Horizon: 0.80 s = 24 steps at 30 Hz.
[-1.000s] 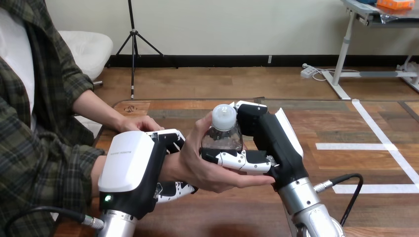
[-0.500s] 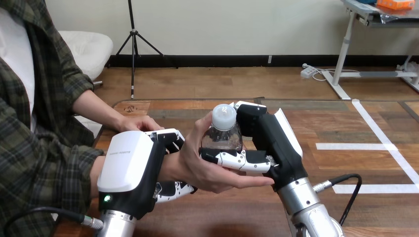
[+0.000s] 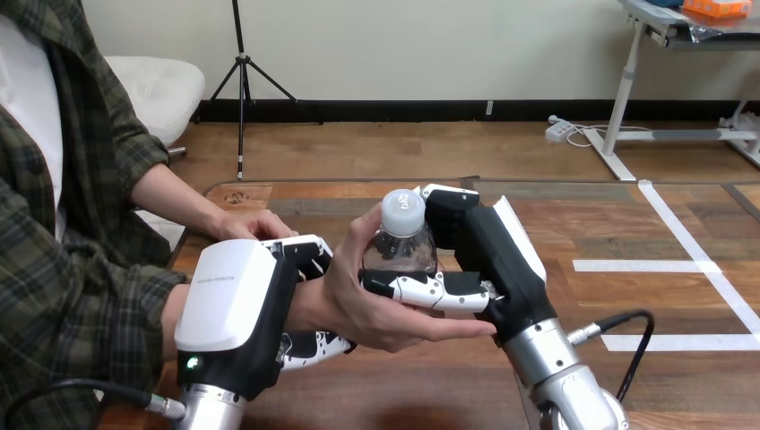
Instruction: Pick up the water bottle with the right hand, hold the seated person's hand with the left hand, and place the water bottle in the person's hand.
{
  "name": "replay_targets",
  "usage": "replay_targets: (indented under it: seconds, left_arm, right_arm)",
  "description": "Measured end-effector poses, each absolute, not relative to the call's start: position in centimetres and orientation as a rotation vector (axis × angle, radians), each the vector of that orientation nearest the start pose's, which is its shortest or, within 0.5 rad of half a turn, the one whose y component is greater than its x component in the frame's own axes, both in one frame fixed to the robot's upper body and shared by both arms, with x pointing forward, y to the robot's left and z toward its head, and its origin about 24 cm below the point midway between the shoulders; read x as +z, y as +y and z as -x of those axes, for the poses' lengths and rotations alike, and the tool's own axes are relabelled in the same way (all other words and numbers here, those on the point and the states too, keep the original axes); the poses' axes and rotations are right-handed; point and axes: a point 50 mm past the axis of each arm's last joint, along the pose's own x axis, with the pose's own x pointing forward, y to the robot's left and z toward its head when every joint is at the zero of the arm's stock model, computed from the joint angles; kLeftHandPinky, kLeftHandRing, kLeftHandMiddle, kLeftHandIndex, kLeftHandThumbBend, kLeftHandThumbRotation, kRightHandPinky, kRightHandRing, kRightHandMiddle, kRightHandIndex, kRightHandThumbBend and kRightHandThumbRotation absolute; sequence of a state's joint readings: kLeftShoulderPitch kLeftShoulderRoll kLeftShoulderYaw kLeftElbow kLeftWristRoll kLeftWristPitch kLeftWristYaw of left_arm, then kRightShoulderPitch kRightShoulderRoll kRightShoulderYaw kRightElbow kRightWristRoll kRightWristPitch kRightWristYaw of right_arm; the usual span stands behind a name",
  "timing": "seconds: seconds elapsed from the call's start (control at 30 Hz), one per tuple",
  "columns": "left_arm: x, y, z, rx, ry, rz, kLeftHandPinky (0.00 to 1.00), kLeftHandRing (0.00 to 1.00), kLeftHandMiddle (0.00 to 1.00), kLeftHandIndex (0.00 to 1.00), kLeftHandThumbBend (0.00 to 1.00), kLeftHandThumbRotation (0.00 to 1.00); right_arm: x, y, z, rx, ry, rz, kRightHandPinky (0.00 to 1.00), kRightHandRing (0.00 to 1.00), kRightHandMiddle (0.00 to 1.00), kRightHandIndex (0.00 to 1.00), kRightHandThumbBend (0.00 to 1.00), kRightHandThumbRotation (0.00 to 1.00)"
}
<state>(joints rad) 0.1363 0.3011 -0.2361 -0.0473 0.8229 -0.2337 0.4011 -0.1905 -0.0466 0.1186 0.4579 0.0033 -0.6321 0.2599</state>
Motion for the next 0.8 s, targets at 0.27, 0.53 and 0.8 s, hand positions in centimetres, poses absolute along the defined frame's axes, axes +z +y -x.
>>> replay_targets:
  seconds: [0.27, 0.53, 0.8]
  left_arm:
    - [4.32, 14.66, -21.38, -0.030, -0.387, -0.996, 0.33, 0.38, 0.41, 0.42, 0.76, 0.00]
    - [4.29, 14.70, -21.42, -0.033, -0.389, -1.038, 0.41, 0.54, 0.62, 0.61, 0.79, 0.00]
    - [4.33, 14.65, -21.56, -0.065, -0.370, -1.092, 0.69, 0.85, 0.91, 0.87, 0.88, 0.00]
  right_arm:
    - [4.54, -10.75, -27.15, 0.457, -0.335, 0.109, 0.91, 0.96, 0.97, 0.96, 0.81, 0.14]
    - [4.90, -10.84, -27.07, 0.503, -0.348, 0.144, 0.99, 0.99, 1.00, 1.00, 0.84, 0.21]
    - [4.43, -10.58, -26.76, 0.545, -0.323, 0.151, 1.00, 1.00, 1.00, 1.00, 0.85, 0.22]
